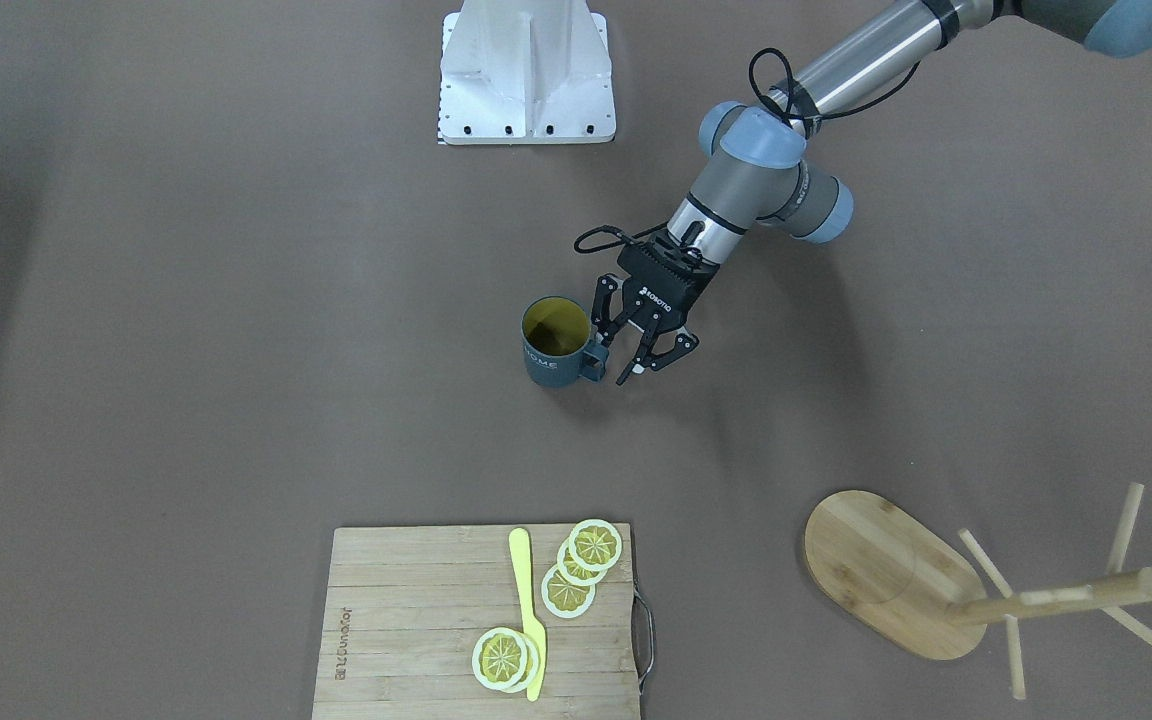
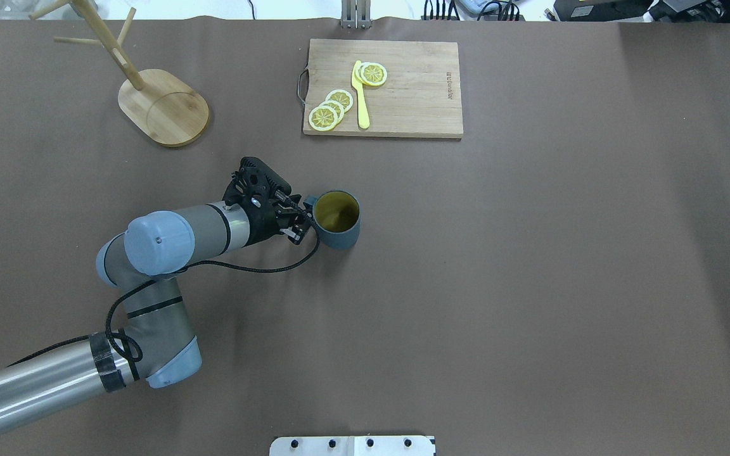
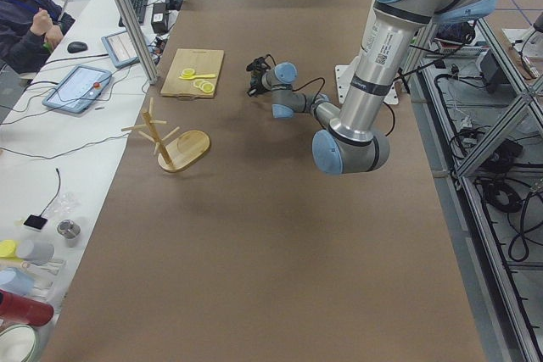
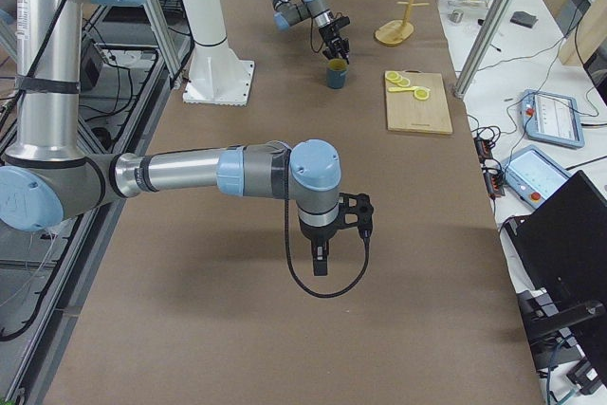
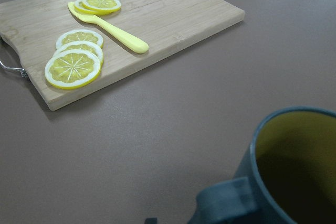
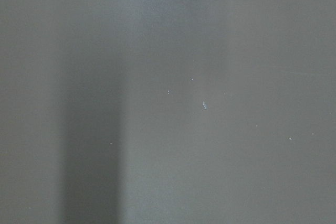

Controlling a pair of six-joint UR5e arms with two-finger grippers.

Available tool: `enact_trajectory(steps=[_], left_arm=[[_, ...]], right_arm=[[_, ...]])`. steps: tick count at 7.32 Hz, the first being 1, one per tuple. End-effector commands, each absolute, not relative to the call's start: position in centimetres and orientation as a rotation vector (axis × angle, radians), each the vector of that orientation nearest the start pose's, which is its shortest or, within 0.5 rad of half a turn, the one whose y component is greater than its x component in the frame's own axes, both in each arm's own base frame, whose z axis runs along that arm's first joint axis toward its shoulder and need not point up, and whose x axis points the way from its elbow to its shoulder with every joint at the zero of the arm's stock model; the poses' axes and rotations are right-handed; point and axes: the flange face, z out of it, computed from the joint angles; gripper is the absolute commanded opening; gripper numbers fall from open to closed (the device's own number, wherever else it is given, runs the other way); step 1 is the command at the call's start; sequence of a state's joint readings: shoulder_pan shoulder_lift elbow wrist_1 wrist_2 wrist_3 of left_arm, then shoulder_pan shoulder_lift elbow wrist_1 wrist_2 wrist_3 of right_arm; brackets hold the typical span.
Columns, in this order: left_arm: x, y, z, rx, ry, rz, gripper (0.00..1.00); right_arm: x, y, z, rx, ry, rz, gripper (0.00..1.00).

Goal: Hang cup on storage rack
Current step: 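Lift the blue mug off the table with the left gripper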

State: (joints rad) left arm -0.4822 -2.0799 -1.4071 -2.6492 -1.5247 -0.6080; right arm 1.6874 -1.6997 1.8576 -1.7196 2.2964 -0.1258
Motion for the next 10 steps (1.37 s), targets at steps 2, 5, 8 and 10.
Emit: enact_trajectory(steps=[2,5,8,10], left_arm=[[55.3,-44.5,31.9,0.969,1.043,0.364,0.44],[55.6,-44.5,31.9,0.967,1.042,0.366,0.42],[55.5,-44.4,31.7,0.967,1.052,0.366,0.00],[55.1,-44.5,31.0,0.977,1.067,0.360,0.00]], right_arm=[[11.7,-42.2,59.6,0.089,-0.720,0.007,1.00],[11.7,-42.2,59.6,0.087,-0.719,0.011,1.00],[11.7,-42.2,59.4,0.090,-0.720,0.012,1.00],[11.7,-42.3,59.4,0.091,-0.720,0.011,1.00]])
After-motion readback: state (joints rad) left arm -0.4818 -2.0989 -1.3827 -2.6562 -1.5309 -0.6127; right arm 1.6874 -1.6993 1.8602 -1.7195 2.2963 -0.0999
